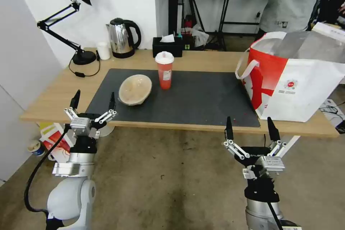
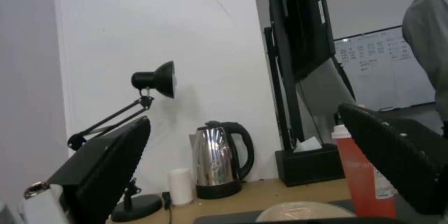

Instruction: Pick up the trash from the table and place it into the takeout bag.

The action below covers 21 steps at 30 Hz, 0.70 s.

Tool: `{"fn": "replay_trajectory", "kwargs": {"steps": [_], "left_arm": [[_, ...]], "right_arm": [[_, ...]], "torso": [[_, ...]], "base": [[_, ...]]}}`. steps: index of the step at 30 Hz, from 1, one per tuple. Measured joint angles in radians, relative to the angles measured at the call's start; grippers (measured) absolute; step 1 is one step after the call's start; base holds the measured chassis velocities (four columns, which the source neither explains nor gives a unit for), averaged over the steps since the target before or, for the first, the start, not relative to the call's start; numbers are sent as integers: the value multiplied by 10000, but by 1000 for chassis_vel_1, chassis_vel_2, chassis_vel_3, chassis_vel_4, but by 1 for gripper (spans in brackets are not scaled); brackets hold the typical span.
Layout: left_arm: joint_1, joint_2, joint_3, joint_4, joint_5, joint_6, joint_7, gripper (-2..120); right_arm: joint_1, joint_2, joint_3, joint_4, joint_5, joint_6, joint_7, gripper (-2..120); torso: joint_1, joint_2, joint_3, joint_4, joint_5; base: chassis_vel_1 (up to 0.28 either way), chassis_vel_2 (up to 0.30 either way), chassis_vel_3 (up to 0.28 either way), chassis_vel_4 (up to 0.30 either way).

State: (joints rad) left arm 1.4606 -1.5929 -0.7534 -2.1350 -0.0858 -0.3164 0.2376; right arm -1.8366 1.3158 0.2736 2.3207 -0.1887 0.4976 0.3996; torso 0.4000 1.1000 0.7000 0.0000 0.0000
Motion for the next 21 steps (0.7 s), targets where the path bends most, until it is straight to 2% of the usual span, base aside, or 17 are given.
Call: {"fn": "replay_trajectory", "kwargs": {"steps": [8, 12, 13, 16, 17, 21], "left_arm": [[116, 1, 57, -2, 11, -135, 9, 100], [159, 3, 110, -4, 33, -144, 15, 100], [159, 3, 110, -4, 33, -144, 15, 100], [223, 5, 249, 12, 96, -169, 29, 100], [223, 5, 249, 12, 96, -169, 29, 100], [278, 0, 297, 47, 192, -188, 30, 100]], "right_arm": [[240, -131, -421, -197, -79, -202, -164, 100], [864, -691, -526, -237, 914, -1305, -882, 100], [864, -691, -526, -237, 914, -1305, -882, 100], [1643, -1353, -500, -266, 2005, -2398, -1318, 100], [1643, -1353, -500, -266, 2005, -2398, -1318, 100], [2817, -2134, -545, -576, 3251, -3147, -1625, 100]], "torso": [[0, 0, 0, 0, 1], [-1, 1, 1, 0, 1], [-1, 1, 1, 0, 1], [0, 0, 1, 0, 2], [0, 0, 1, 0, 2], [0, 0, 1, 0, 3]], "base": [[0, 0, 0, 0], [0, 0, 0, 0], [0, 0, 0, 0], [0, 0, 0, 0], [0, 0, 0, 0], [0, 0, 0, 0]]}}
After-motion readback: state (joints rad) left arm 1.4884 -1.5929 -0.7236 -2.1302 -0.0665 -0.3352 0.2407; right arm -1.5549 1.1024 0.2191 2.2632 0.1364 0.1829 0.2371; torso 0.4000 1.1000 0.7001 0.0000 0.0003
